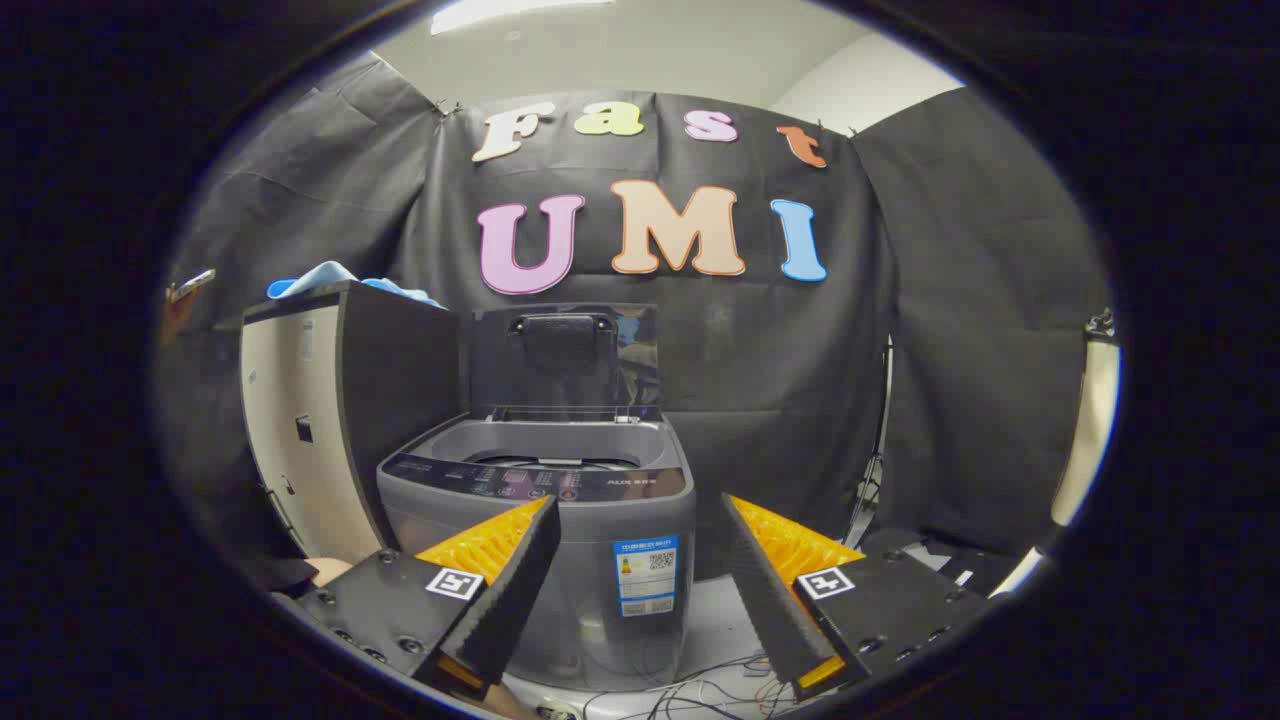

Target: Put the clothes into the washing machine and then close the washing machine lid.

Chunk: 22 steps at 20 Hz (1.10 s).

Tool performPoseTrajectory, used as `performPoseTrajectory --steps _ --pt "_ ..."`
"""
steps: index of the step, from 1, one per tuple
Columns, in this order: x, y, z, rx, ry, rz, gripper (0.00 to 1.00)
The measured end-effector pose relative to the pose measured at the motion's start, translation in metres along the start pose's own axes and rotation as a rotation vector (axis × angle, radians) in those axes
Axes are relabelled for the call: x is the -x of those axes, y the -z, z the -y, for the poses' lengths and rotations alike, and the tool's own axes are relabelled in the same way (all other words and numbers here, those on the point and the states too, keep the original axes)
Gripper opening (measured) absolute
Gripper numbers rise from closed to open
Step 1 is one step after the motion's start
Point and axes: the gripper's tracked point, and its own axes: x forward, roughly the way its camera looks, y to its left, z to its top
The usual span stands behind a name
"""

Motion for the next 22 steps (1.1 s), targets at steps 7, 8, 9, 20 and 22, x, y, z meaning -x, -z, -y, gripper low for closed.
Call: performPoseTrajectory --steps 7,8,9,20,22 --pt "0.0001 -0.0003 -0.0001 0.0 0.0 0.002 0.98" --pt "-0.0003 -0.0003 -0.0001 0.0 0.0 0.002 0.98" --pt "0.0001 -0.0004 -0.0001 0.0 0.0 0.002 0.98" --pt "0.0003 -0.0002 -0.0035 0.0 -0.019 0.002 0.98" --pt "-0.0032 -0.0033 -0.0057 0.008 -0.025 0.005 0.98"
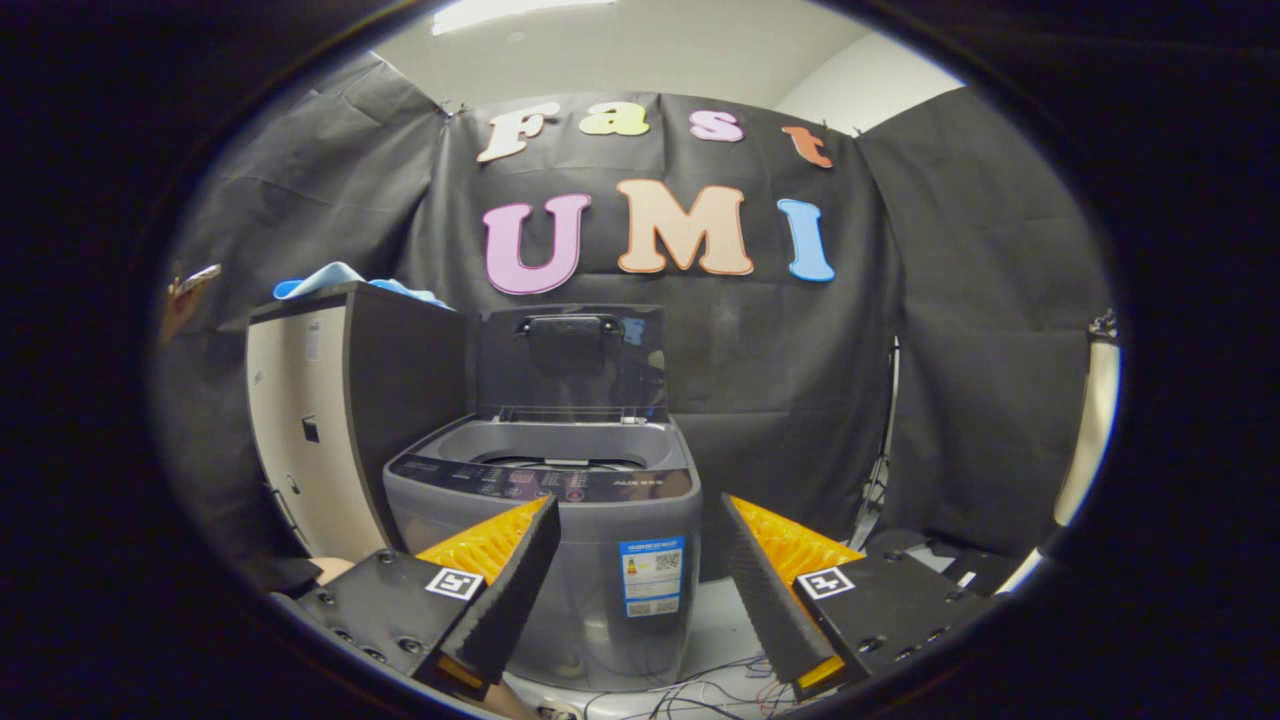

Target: Put the clothes into the washing machine and then close the washing machine lid.

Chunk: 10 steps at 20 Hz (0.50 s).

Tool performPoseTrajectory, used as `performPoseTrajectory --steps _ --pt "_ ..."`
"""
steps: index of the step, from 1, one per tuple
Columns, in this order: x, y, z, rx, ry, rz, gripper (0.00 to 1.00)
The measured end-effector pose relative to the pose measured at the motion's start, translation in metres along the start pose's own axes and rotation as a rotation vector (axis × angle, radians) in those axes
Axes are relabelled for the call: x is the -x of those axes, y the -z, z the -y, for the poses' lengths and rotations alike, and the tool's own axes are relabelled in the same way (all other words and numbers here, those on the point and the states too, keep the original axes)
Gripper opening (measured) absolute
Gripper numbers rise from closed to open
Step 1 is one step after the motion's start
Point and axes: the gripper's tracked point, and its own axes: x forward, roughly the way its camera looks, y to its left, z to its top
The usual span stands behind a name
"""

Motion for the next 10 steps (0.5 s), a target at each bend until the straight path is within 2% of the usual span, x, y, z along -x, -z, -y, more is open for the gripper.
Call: performPoseTrajectory --steps 3,6,10 --pt "-0.016 -0.034 -0.028 -0.001 -0.043 0.019 0.98" --pt "-0.042 -0.109 -0.077 0.005 -0.151 0.118 0.98" --pt "-0.078 -0.194 -0.152 0.02 -0.295 0.16 0.98"
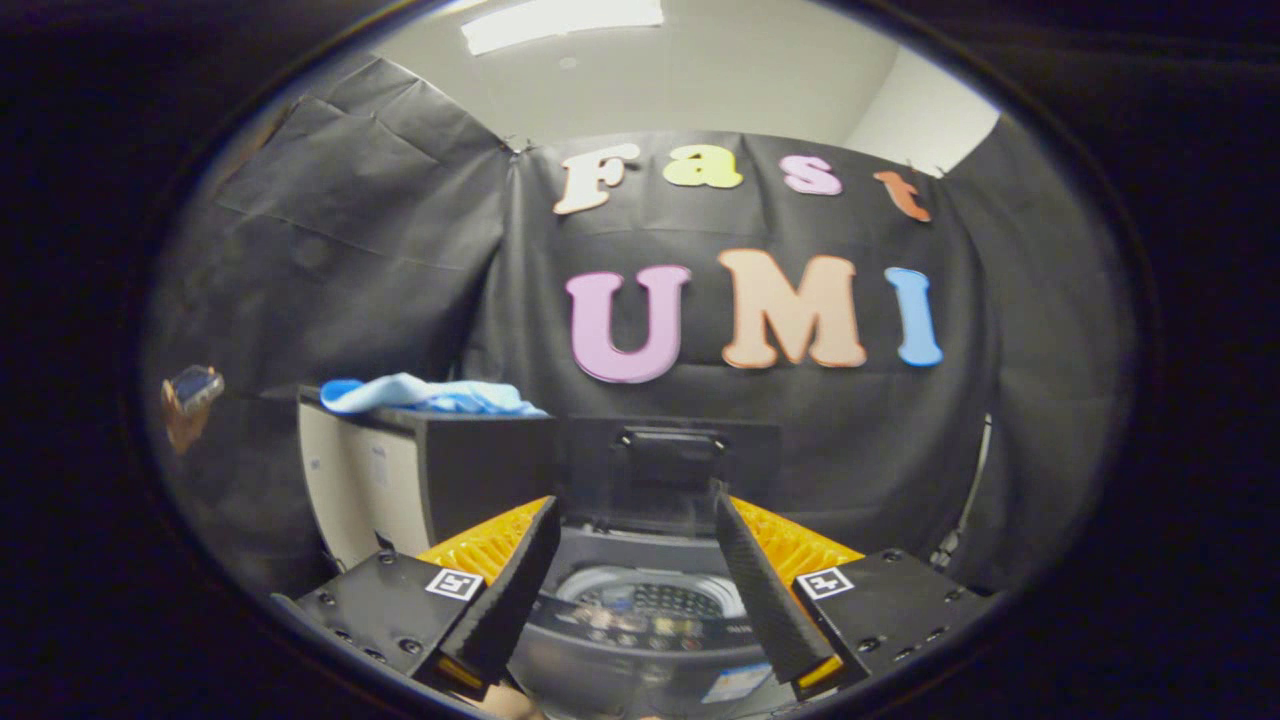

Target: Put the clothes into the washing machine and then close the washing machine lid.

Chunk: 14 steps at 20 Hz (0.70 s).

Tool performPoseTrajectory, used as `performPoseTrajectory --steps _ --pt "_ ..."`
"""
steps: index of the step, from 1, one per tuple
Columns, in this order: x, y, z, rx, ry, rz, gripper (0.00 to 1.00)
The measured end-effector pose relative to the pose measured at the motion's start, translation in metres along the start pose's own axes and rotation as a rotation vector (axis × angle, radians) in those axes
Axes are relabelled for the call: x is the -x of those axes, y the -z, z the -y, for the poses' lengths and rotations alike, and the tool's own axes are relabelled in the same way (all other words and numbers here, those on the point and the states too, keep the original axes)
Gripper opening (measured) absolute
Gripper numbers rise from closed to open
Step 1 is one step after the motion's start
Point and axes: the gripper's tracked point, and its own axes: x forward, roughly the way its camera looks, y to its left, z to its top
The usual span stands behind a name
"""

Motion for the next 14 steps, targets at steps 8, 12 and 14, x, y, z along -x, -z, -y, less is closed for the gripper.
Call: performPoseTrajectory --steps 8,12,14 --pt "-0.125 -0.107 -0.119 -0.033 -0.193 0.037 0.98" --pt "-0.179 -0.114 -0.173 -0.093 -0.273 -0.05 0.98" --pt "-0.204 -0.108 -0.193 -0.079 -0.301 -0.105 0.99"
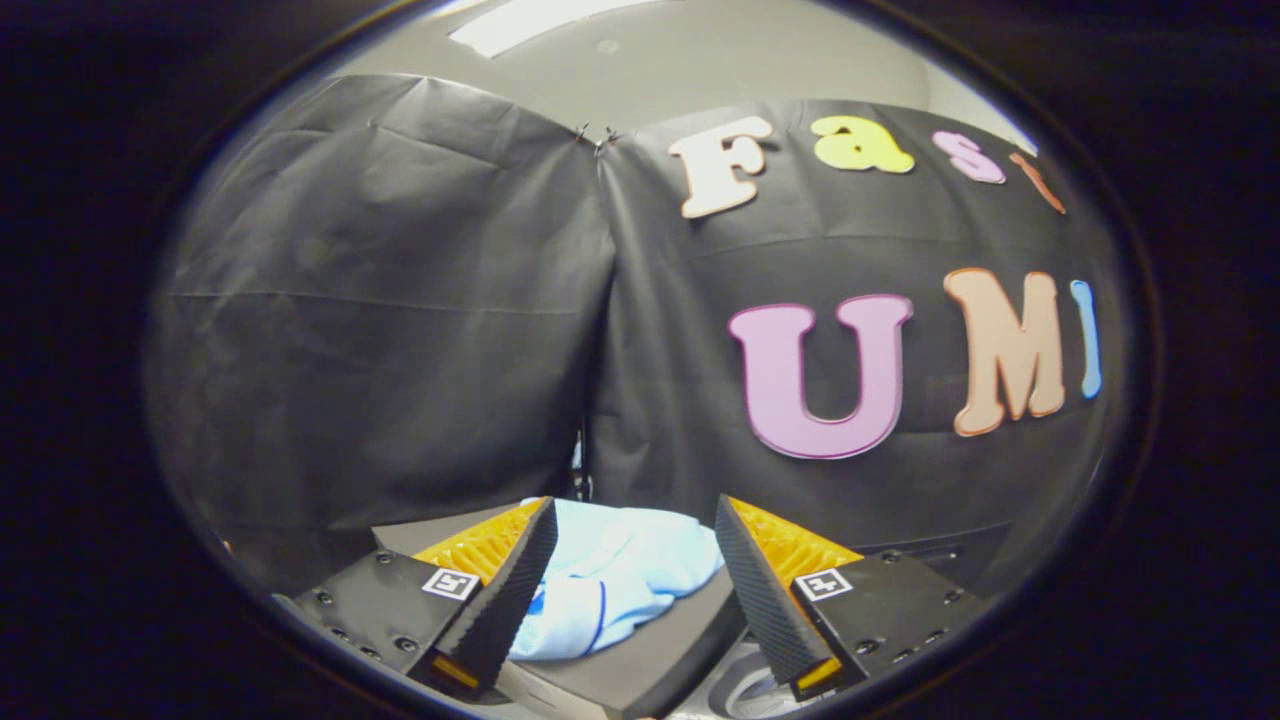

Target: Put the clothes into the washing machine and then close the washing machine lid.

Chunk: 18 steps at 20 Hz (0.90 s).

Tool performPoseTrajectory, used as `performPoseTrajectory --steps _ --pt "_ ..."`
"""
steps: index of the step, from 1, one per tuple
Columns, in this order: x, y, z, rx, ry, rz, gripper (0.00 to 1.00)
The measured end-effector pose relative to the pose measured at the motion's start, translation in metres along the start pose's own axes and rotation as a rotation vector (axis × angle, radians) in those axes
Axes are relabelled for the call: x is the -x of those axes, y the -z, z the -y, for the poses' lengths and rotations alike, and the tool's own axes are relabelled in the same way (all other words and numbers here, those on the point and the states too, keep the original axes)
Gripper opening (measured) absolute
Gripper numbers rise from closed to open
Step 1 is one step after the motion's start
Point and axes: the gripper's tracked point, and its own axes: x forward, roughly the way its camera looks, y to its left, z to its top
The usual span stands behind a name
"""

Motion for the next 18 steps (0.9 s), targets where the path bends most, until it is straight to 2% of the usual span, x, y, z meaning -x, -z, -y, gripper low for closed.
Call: performPoseTrajectory --steps 5,11,15,18 --pt "-0.05 0.043 -0.021 -0.049 -0.035 -0.218 0.99" --pt "-0.077 0.116 -0.023 -0.008 -0.037 -0.555 0.99" --pt "-0.083 0.145 -0.026 -0.006 -0.026 -0.668 0.99" --pt "-0.082 0.145 -0.027 0.004 -0.027 -0.676 0.98"
